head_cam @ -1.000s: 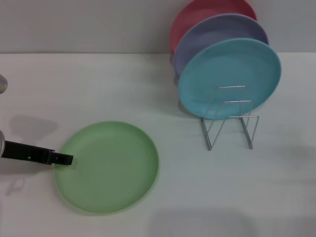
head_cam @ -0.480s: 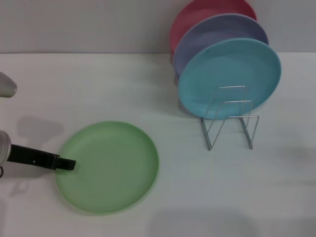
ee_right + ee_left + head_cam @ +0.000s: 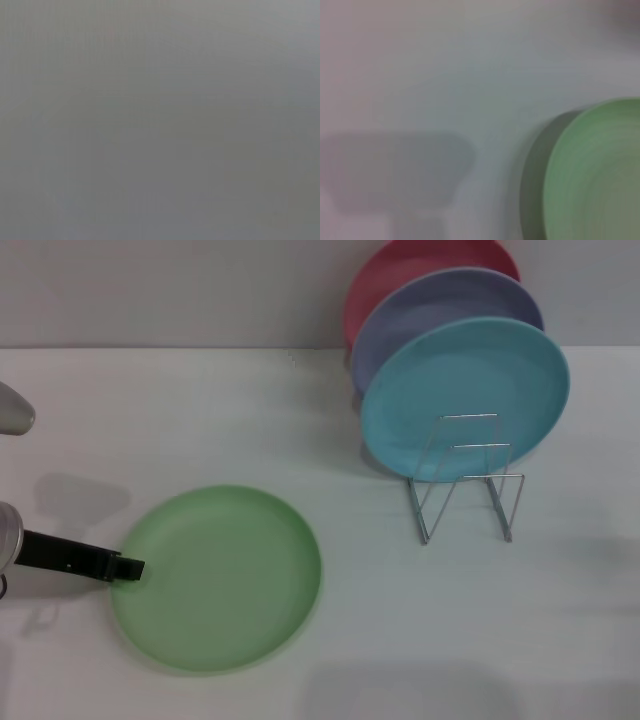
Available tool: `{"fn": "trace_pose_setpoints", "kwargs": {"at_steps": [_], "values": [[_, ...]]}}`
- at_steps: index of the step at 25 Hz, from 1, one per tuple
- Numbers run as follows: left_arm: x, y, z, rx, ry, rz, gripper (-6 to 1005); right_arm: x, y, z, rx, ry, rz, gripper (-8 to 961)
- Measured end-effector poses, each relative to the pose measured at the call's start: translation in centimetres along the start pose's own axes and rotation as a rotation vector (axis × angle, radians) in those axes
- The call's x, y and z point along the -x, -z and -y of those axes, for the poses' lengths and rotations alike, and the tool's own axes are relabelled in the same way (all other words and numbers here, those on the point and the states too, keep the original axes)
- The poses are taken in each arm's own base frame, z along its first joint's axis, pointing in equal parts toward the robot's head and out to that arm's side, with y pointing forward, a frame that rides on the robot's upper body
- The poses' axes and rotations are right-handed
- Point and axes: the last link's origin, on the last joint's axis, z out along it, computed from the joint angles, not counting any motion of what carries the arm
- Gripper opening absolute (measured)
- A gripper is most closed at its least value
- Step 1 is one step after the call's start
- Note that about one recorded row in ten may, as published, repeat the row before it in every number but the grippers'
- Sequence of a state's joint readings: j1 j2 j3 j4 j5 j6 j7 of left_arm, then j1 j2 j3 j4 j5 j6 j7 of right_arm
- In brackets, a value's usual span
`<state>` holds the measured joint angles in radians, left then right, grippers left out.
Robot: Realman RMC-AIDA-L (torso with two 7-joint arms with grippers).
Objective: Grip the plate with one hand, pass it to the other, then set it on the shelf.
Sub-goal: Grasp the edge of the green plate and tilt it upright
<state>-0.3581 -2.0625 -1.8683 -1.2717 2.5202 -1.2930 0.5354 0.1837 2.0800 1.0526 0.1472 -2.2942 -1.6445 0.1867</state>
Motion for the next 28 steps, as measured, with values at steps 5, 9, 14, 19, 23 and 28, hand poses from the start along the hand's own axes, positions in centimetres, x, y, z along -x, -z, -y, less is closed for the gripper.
{"fn": "trace_pose_setpoints", "kwargs": {"at_steps": [5,9,14,19,23,28], "values": [[-0.3,0.2,0.1,-0.005,0.003,-0.013,434,0.0,-0.1,-0.1,0.001,-0.001,0.003,773],[-0.6,0.1,0.2,-0.008,0.000,-0.018,320,0.0,-0.2,-0.1,0.001,-0.001,0.000,773],[-0.7,0.1,0.1,-0.007,-0.005,-0.018,215,0.0,-0.1,0.0,-0.003,0.002,0.002,774],[-0.8,0.1,0.0,-0.008,-0.017,-0.018,119,0.1,-0.1,0.2,-0.010,0.004,0.005,774],[-1.1,0.3,-0.1,-0.010,-0.027,-0.027,45,0.1,-0.1,0.2,-0.011,0.004,0.006,774],[-1.6,0.7,-0.2,-0.017,-0.042,-0.047,29,0.1,-0.1,0.2,-0.012,0.004,0.008,774]]}}
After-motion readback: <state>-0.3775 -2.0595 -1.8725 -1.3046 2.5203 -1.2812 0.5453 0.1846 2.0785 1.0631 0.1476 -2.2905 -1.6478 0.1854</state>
